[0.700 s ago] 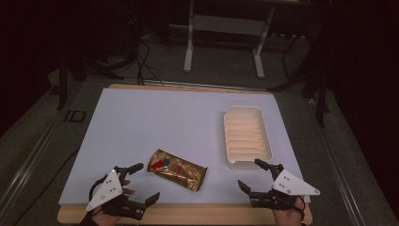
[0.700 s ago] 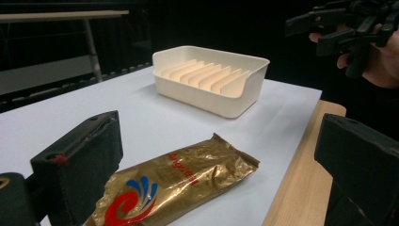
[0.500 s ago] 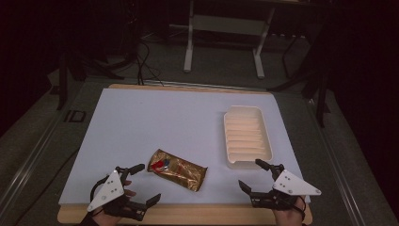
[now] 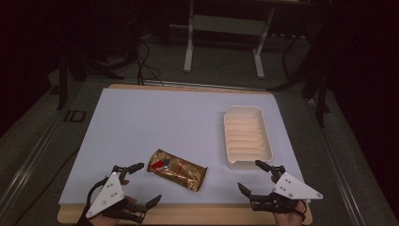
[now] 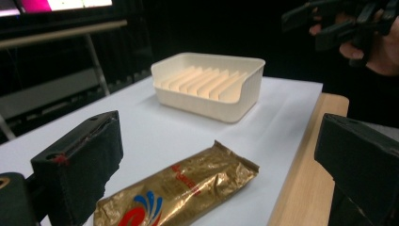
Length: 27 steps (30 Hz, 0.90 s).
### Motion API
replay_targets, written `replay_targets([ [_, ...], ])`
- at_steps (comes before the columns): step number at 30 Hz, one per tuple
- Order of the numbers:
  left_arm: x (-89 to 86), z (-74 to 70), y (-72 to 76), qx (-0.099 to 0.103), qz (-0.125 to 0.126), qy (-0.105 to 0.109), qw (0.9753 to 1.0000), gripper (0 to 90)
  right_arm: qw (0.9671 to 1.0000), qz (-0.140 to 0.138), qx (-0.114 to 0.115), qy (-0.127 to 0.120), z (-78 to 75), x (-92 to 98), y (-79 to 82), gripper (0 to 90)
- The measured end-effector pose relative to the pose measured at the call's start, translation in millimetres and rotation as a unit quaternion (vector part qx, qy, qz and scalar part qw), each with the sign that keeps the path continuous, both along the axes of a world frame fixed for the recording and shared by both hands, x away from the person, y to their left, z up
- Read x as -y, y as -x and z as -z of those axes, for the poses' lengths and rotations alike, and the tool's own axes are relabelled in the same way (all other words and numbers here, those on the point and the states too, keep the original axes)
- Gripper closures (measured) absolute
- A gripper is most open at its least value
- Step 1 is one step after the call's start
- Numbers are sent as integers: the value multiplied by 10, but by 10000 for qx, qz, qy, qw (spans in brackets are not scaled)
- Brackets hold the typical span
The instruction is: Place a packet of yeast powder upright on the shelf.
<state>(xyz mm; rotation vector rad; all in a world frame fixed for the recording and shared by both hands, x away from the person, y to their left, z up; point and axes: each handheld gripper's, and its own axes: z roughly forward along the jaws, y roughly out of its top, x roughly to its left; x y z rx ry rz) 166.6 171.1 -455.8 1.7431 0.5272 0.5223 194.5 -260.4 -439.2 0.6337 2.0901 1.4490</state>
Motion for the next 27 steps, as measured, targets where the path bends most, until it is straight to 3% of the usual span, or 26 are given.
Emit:
replay_targets([
  [2,13,-71,-26,-127,19,97,9999,23,10000,23,19,-18,-8,1,2,140],
  [6,34,-163,-80,-211,-28,68,9998,22,10000,33,70,-49,-26,-1,16,138],
  [10,39,-195,-159,-372,-247,58,9990,22,10000,38,50,-47,-23,-8,11,135],
  [13,33,-205,-183,-415,-275,63,9987,23,10000,47,41,-43,-18,-10,2,134],
  [14,7,-250,-281,-514,-193,87,9985,24,10000,26,22,-59,-17,-11,-2,131],
  [16,3,-263,-344,-568,-270,7,9980,24,10000,36,26,-59,-18,-16,-2,127],
  [21,1,-216,-521,-924,-451,-6,9947,44,9999,46,31,-144,-21,-40,-4,109],
  [25,11,-183,-583,-999,-558,-84,9934,67,9999,46,27,-127,-17,-68,-2,109],
  [27,20,-109,-668,-1119,-723,-105,9910,112,9999,31,9,-114,-14,-79,0,109],
])
